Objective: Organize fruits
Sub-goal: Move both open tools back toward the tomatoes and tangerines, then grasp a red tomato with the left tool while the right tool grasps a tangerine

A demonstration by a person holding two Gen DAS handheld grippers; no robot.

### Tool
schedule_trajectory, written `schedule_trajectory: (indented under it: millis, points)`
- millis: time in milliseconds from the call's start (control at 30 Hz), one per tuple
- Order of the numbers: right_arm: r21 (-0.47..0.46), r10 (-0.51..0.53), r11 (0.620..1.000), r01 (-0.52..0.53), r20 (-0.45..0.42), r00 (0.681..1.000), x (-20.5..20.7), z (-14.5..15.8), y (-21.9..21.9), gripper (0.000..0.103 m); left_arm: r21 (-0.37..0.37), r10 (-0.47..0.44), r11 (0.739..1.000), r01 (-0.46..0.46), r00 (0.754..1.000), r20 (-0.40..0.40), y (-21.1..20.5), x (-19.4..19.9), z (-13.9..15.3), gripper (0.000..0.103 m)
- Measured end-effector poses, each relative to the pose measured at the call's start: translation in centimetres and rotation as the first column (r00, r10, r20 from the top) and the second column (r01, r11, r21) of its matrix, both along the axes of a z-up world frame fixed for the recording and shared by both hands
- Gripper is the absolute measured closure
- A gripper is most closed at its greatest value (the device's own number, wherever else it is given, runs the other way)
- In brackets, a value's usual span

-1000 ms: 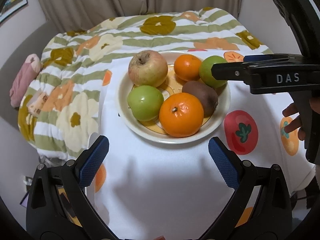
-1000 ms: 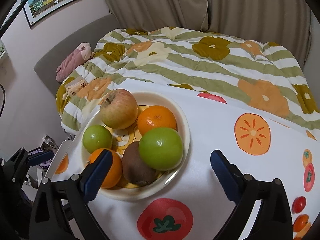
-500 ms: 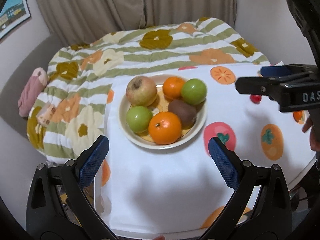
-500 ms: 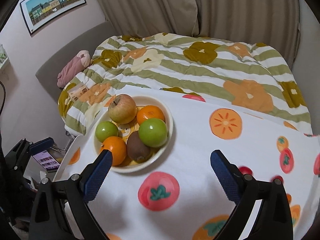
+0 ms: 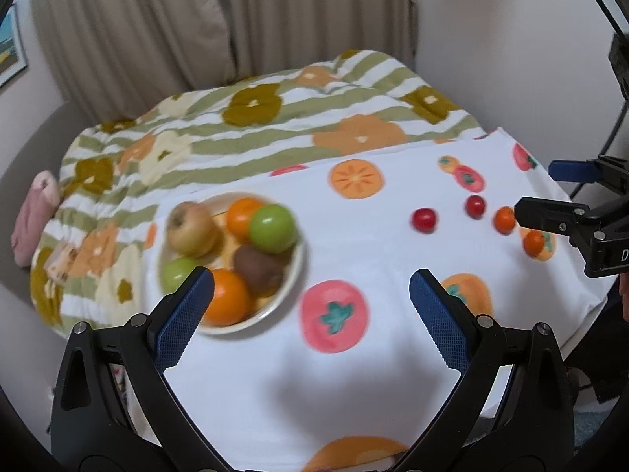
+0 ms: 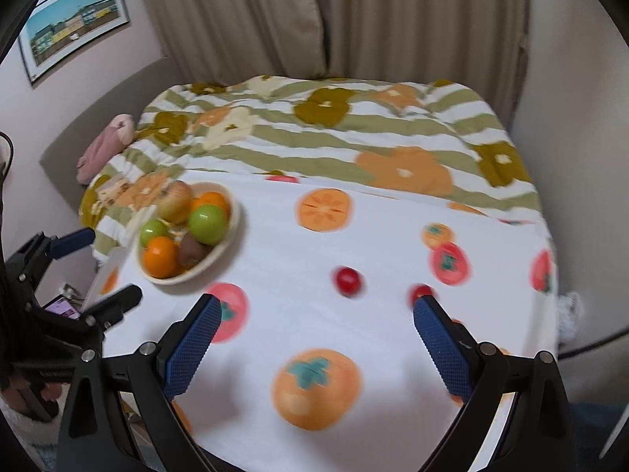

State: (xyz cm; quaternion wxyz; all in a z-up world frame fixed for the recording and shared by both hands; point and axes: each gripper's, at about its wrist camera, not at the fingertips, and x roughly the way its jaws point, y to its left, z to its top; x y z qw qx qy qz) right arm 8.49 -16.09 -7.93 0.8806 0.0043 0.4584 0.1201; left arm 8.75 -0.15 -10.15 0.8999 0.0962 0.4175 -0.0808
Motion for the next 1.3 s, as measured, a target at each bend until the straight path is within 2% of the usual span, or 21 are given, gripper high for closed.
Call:
schedule_trajectory:
  millis: [367, 533, 700, 833, 1000, 1033, 1167, 1200, 1233, 1300]
  points:
    - [-0.022, -0.233, 0.972, 0.233, -0.021, 0.972, -1.6, -2.1, -7.1, 0.005, -0.013, -0.173, 0.985, 0.172, 0.984, -0.042, -6.6, 3.7, -2.4, 0.000]
    - [-0.018, -0.277, 0.961, 0.276, -0.042, 0.960, -1.0, -4.3, -8.5, 0.005, -0.009, -0.232, 0.973, 0.232, 0.971, -0.057, -9.6, 5.9, -4.8, 0.000]
    - [-0.017, -0.262, 0.965, 0.261, -0.086, 0.961, 0.1, -6.9, -9.3, 0.005, -0.023, -0.200, 0.980, 0.199, 0.975, -0.097, -11.5, 7.7, -7.1, 0.000]
    - [0.020, -0.240, 0.970, 0.243, -0.112, 0.964, 0.7, -9.0, -9.7, 0.005, 0.010, -0.175, 0.984, 0.177, 0.979, -0.107, -12.6, 8.5, -9.0, 0.015]
    - [0.022, -0.221, 0.974, 0.226, -0.132, 0.966, 1.6, -10.7, -10.0, 0.006, 0.041, -0.170, 0.984, 0.175, 0.979, -0.109, -13.4, 9.3, -10.8, 0.022]
    - [0.022, -0.220, 0.974, 0.225, -0.137, 0.966, 1.7, -11.0, -10.0, 0.009, 0.043, -0.168, 0.984, 0.174, 0.979, -0.114, -13.6, 9.5, -11.2, 0.025]
    - [0.030, -0.203, 0.977, 0.211, -0.175, 0.963, 2.4, -12.4, -10.2, 0.022, 0.038, -0.168, 0.984, 0.175, 0.977, -0.134, -14.3, 10.0, -12.3, 0.027]
    - [0.025, -0.201, 0.978, 0.208, -0.178, 0.963, 2.5, -12.7, -10.2, 0.026, 0.038, -0.171, 0.983, 0.178, 0.976, -0.137, -14.4, 10.0, -12.6, 0.031]
    - [0.021, -0.195, 0.979, 0.202, -0.182, 0.964, 2.6, -12.8, -10.1, 0.027, 0.041, -0.174, 0.983, 0.181, 0.975, -0.140, -14.6, 10.1, -12.8, 0.037]
    - [-0.008, -0.186, 0.982, 0.187, -0.172, 0.967, 2.7, -13.0, -9.9, 0.028, 0.042, -0.174, 0.982, 0.182, 0.974, -0.147, -14.9, 10.2, -13.2, 0.038]
